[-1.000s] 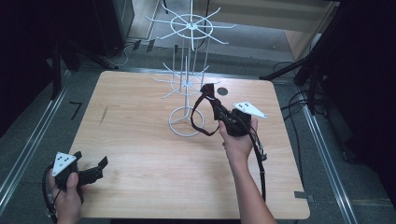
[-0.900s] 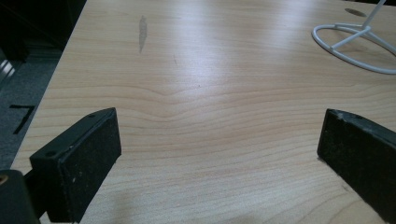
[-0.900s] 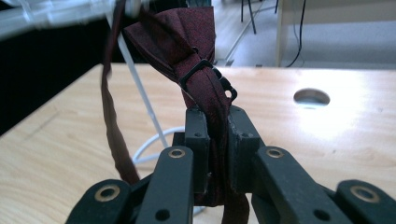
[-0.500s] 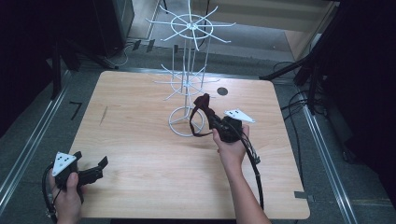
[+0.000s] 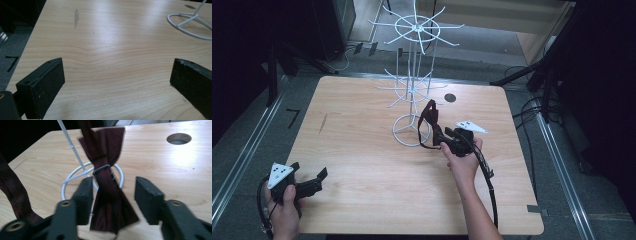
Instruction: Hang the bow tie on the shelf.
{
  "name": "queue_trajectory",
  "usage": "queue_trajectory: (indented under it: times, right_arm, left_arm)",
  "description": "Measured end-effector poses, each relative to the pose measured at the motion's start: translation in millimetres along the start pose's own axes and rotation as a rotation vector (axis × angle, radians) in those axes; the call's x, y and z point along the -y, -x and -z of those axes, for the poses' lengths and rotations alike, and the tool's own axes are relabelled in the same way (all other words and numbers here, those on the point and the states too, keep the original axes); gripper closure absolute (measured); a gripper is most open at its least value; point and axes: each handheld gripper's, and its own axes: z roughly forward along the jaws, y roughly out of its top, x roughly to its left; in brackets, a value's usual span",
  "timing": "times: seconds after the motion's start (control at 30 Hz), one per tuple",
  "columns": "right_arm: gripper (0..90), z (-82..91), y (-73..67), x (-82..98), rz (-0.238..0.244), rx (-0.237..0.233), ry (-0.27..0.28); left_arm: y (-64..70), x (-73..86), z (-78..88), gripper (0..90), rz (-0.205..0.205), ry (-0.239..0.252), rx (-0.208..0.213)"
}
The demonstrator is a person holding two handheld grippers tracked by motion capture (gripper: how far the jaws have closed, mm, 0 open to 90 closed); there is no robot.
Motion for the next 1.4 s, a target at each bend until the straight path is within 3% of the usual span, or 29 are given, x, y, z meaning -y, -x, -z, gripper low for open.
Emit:
queue_trajectory:
  times: [0.43,0.7,1.4]
  right_arm:
    - [36.3,35.0,17.0,-0.8,0.006,0.012,0.061]
    - [35.1,58.2,25.9,3.4,0.013,0.018,0.091]
    - [34.7,111.7,77.1,46.1,-0.026,0.099,0.072]
  left_arm:
    - [0.3,0.0,-0.3,0.2,-0.005,-0.001,-0.003]
    - [0.4,0.1,-0.3,0.2,0.0,0.002,-0.003]
    - [1.4,0.2,-0.1,0.2,-0.008,-0.003,-0.004]
